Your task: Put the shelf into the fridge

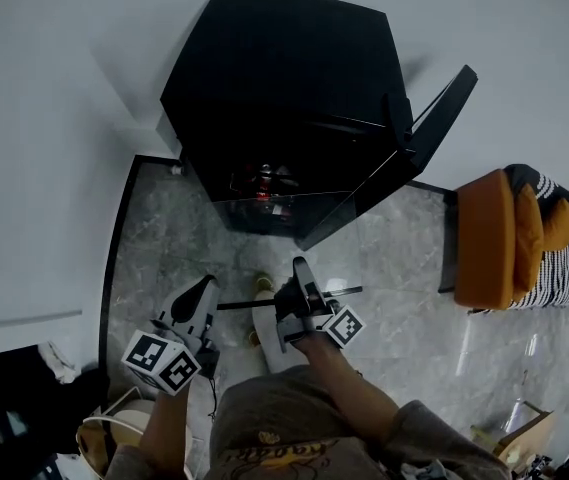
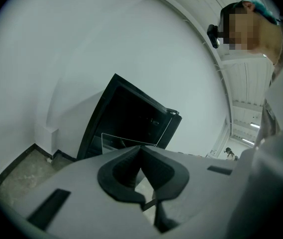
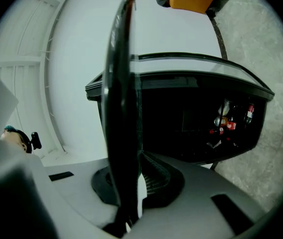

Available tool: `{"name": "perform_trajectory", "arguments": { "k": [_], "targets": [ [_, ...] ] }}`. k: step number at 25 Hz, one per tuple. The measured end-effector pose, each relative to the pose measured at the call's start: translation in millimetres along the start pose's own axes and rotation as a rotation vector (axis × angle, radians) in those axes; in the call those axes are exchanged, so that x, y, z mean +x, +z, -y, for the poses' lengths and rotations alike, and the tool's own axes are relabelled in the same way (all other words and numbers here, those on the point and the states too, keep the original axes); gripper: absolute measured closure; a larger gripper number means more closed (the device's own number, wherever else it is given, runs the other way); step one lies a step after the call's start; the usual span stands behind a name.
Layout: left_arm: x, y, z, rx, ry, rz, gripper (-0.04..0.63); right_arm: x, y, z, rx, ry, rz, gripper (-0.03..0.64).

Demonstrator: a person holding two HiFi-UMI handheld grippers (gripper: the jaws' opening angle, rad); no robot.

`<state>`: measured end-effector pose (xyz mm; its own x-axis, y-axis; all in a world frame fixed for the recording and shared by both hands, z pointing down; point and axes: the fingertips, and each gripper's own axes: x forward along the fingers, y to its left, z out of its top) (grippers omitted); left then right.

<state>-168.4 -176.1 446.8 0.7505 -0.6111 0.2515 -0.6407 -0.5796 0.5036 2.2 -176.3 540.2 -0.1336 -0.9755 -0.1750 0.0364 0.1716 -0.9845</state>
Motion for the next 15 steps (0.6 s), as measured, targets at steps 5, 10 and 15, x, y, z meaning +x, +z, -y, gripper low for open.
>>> {"name": "perform_trajectory", "arguments": {
  "k": [5, 10, 15],
  "targets": [
    [9.8, -14.4, -6.3, -0.003, -0.007, -0.023, 0.595, 8.3, 0.9, 18.4, 0.011, -0.007, 0.031, 0.59],
    [16.3, -23.1, -14.9, -0.012, -0.009, -0.032, 0.595, 18.2, 2.8, 36.3, 0.018, -0.014, 0.074, 0.591],
    [24.1, -33.7, -25.6, -0.017, -0.015, -0.048, 0.595, 28.3, 2.8, 55.5, 0.011, -0.023, 0.089, 0.591]
  ]
}}
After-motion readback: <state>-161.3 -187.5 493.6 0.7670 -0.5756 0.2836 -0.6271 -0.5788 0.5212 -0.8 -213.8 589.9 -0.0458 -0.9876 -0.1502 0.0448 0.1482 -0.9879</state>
